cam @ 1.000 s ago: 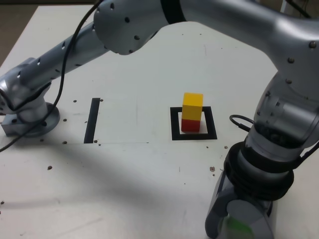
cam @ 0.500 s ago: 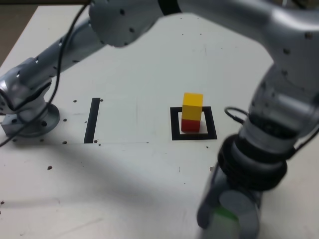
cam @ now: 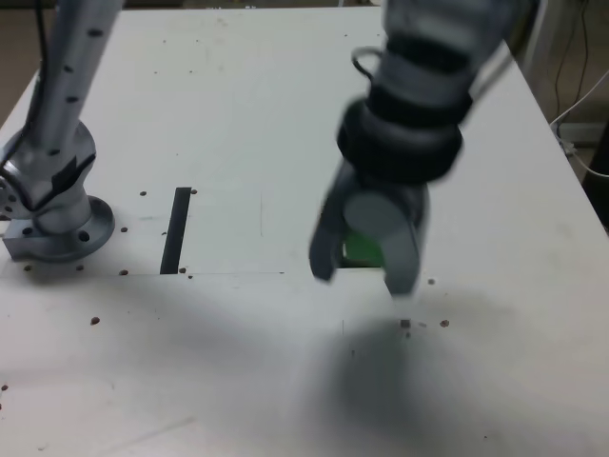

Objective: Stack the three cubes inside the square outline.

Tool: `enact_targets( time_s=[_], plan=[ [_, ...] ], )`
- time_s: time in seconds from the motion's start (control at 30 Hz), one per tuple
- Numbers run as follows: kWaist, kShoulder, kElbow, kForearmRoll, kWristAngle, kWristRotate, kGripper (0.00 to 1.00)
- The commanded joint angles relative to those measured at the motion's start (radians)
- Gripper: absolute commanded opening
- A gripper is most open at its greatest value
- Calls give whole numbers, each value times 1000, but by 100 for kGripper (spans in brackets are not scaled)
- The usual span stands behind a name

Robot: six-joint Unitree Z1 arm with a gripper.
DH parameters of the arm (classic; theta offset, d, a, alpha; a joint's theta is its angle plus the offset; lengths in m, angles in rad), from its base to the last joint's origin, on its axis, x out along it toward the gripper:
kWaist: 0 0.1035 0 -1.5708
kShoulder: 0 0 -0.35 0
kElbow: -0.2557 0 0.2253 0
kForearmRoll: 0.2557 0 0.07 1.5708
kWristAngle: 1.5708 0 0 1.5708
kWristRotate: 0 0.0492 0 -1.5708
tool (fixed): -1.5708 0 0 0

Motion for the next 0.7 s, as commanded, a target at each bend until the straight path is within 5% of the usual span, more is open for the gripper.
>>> enact_targets(
  time_s=[0.0, 0.3, 0.67],
  plan=[
    [41, -98, 42, 24, 13, 16, 21],
    [217, -181, 121, 8, 51, 115, 21],
    [308, -126, 93, -29, 42, 191, 21]
  ],
)
